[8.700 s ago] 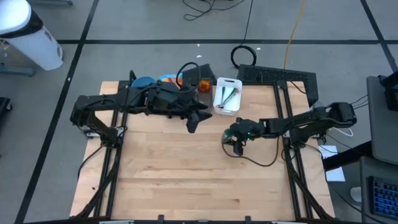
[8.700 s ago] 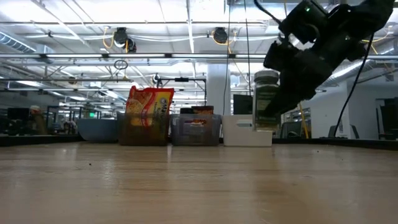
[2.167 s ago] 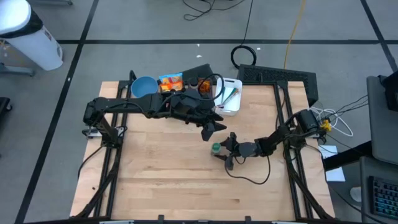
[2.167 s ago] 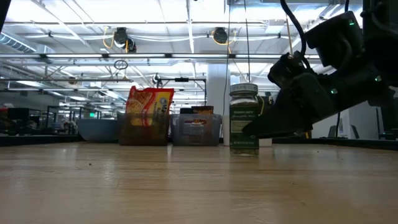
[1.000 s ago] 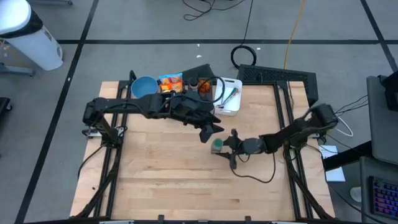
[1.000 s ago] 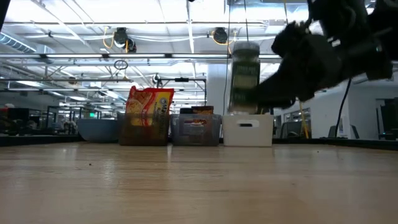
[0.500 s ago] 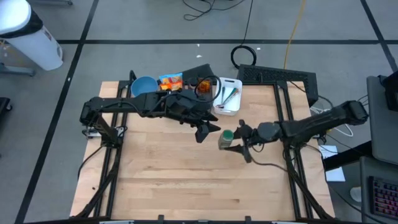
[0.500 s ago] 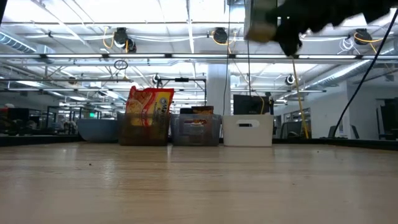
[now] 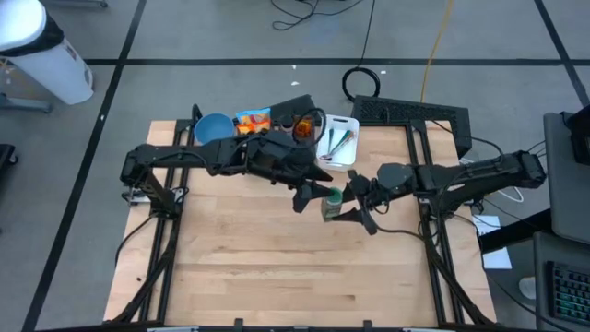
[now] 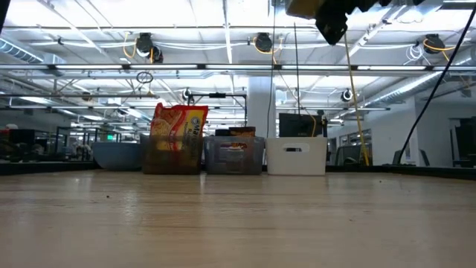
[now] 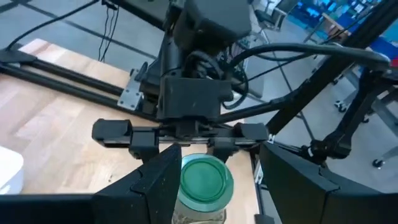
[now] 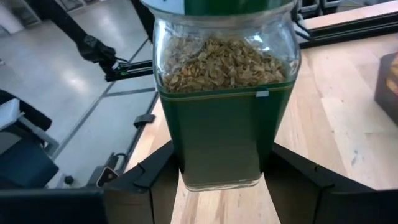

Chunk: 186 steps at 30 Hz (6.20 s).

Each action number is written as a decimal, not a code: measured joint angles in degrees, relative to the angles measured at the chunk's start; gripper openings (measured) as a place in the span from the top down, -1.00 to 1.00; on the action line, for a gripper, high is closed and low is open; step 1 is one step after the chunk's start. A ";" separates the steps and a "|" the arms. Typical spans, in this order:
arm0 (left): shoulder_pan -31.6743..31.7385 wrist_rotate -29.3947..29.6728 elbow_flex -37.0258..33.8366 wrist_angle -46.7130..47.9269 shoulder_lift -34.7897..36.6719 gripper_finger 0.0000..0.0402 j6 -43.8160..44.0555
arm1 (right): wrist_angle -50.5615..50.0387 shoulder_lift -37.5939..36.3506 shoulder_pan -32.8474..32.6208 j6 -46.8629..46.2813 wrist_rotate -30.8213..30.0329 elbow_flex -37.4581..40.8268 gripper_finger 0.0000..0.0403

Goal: Pick & Place Food Item
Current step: Put the green seasoning bottle into the right black bin

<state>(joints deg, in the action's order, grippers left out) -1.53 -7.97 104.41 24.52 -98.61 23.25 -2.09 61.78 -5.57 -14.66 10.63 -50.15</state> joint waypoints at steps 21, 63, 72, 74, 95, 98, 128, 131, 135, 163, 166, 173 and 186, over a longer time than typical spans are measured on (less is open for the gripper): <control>-1.34 4.30 0.08 4.23 -2.36 -0.13 -0.72 | 1.61 0.19 1.85 -0.52 1.53 0.07 0.05; -0.36 11.68 -0.20 -1.79 -2.53 -0.13 3.24 | 2.80 -0.11 8.99 -1.30 7.63 -0.17 0.05; -0.40 10.47 -0.20 -1.98 -2.51 -0.13 2.71 | 2.28 -0.14 8.99 -1.55 8.99 -0.24 0.05; -0.40 10.43 -0.20 -0.82 -2.49 -0.15 2.50 | 1.92 -0.05 8.99 -1.61 8.98 -0.23 0.05; -0.03 7.40 -0.05 -0.08 -2.27 -0.94 7.77 | 2.21 0.03 9.02 -2.07 9.02 -0.04 0.05; -0.03 7.06 -0.05 0.96 -2.27 -0.90 6.25 | 3.39 0.04 8.99 -2.22 9.08 -0.04 0.05; 1.15 7.29 0.02 -0.68 -3.44 -0.48 1.03 | 4.01 0.04 9.04 -0.23 10.56 -0.01 0.05; 1.15 5.35 0.12 -1.30 -4.34 -0.42 1.34 | 4.04 0.04 9.04 -0.23 10.56 0.00 0.05; 1.15 3.51 -0.03 -1.48 -5.72 -0.37 2.44 | 4.04 0.04 9.04 -0.23 10.56 0.00 0.05; 2.00 2.91 -0.01 -1.61 -5.79 -0.36 2.68 | 3.61 0.06 8.99 -0.69 10.51 0.00 0.05; 2.18 2.55 -0.01 -1.52 -5.79 -0.36 2.69 | 3.51 0.06 8.99 -0.69 10.51 0.00 0.05; 4.95 -5.82 -0.01 0.18 -5.62 -0.36 6.13 | 2.38 0.06 9.03 -0.78 10.51 0.00 0.05; 7.81 -11.28 4.73 9.72 -5.24 -0.36 3.91 | 1.82 0.11 9.10 -0.93 12.82 0.03 0.05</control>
<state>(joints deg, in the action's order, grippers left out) 6.27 -19.24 109.14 34.23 -103.85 27.16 -0.27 61.90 3.53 -15.59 23.45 -50.12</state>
